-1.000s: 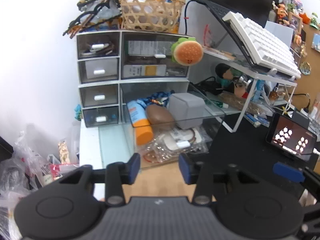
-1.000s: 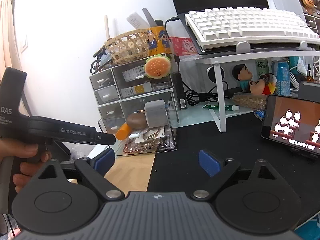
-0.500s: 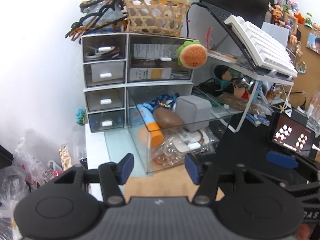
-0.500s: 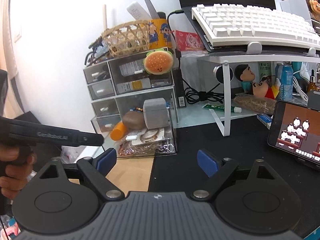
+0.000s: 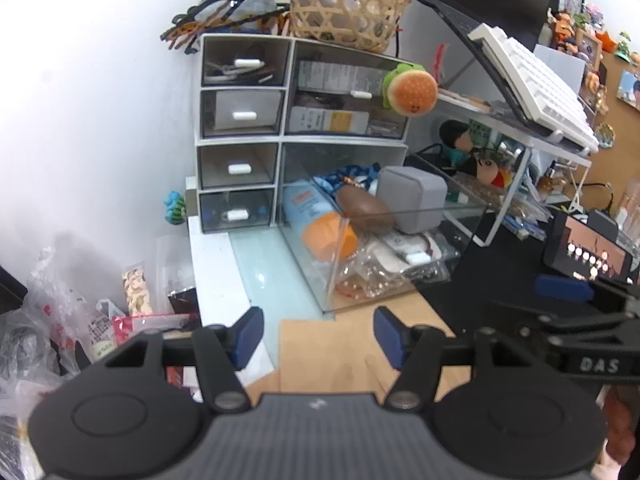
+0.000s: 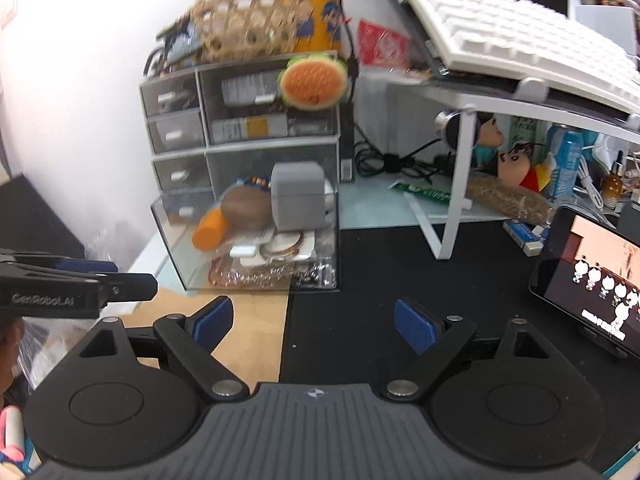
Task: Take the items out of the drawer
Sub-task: 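Open the left gripper and withdraw it from the drawer handle, then move the right gripper toward the open clear drawer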
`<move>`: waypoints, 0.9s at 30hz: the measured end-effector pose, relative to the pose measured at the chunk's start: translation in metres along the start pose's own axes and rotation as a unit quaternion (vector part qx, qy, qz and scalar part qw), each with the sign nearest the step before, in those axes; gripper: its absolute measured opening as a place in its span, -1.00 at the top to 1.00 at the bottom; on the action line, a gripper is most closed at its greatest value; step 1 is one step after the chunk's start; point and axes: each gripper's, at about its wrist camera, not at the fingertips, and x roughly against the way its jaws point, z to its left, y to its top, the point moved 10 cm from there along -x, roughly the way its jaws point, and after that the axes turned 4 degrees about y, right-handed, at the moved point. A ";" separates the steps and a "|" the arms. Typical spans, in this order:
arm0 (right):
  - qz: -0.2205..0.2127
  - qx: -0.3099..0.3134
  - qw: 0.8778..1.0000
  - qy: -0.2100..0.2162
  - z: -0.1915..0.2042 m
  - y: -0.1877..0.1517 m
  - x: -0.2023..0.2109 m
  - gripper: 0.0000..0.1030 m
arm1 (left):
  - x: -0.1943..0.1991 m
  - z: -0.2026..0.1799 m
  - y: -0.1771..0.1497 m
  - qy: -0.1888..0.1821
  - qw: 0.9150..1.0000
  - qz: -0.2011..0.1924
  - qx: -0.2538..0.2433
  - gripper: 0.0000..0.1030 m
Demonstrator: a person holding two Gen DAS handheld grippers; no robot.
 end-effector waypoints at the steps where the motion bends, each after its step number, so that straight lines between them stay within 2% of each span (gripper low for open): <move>1: 0.008 0.005 1.000 -0.005 0.001 0.000 -0.002 -0.76 | 0.000 0.000 -0.001 -0.002 1.000 0.000 0.001 -0.28; 5: 0.024 0.025 0.999 -0.020 0.005 0.007 -0.007 -0.76 | 0.000 -0.001 0.000 -0.011 1.000 -0.002 0.006 -0.30; 19: 0.018 0.069 0.997 -0.028 0.029 0.066 -0.001 -0.76 | 0.003 0.011 0.014 -0.011 1.000 -0.004 0.018 -0.32; 23: 0.022 0.061 0.998 -0.009 0.034 0.079 -0.002 -0.76 | 0.004 0.007 0.013 -0.018 1.000 0.001 0.012 -0.36; 27: 0.021 0.072 0.997 -0.015 0.040 0.089 -0.004 -0.76 | 0.003 -0.007 0.006 -0.033 0.999 0.010 -0.012 -0.39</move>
